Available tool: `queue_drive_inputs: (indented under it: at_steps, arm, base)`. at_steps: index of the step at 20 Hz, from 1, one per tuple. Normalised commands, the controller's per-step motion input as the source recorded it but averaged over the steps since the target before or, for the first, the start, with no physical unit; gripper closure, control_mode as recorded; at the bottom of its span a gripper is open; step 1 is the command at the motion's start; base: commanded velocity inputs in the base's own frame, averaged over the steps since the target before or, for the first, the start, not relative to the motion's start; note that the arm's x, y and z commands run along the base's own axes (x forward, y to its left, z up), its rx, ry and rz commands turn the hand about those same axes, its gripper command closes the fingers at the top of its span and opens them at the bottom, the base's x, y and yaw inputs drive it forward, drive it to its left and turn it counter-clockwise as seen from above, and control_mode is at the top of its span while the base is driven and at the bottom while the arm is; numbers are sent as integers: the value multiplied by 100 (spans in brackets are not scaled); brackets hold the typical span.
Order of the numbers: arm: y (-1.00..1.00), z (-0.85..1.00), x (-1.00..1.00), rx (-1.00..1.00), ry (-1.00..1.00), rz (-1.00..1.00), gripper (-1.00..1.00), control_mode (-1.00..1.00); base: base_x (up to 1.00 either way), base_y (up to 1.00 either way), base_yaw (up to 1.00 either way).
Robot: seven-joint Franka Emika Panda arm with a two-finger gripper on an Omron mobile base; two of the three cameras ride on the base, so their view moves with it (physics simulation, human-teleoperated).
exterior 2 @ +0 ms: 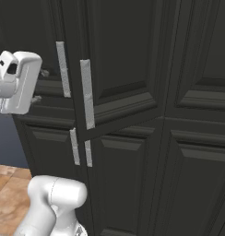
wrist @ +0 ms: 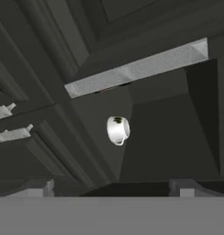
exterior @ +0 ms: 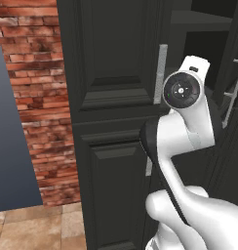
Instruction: Open the cabinet directly in front. Then move the wine and the mug to the dining counter with the candle on it.
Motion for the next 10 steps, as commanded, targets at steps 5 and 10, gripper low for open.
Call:
queue_drive_inputs:
  at_steps: [5, 10]
  arm:
    - [-34, -9, 29, -6, 5, 0, -100, -100]
    - [-41, -7, 27, -4, 6, 0, -100, -100]
  base:
    - [0, 0, 0]
    - [0, 0, 0]
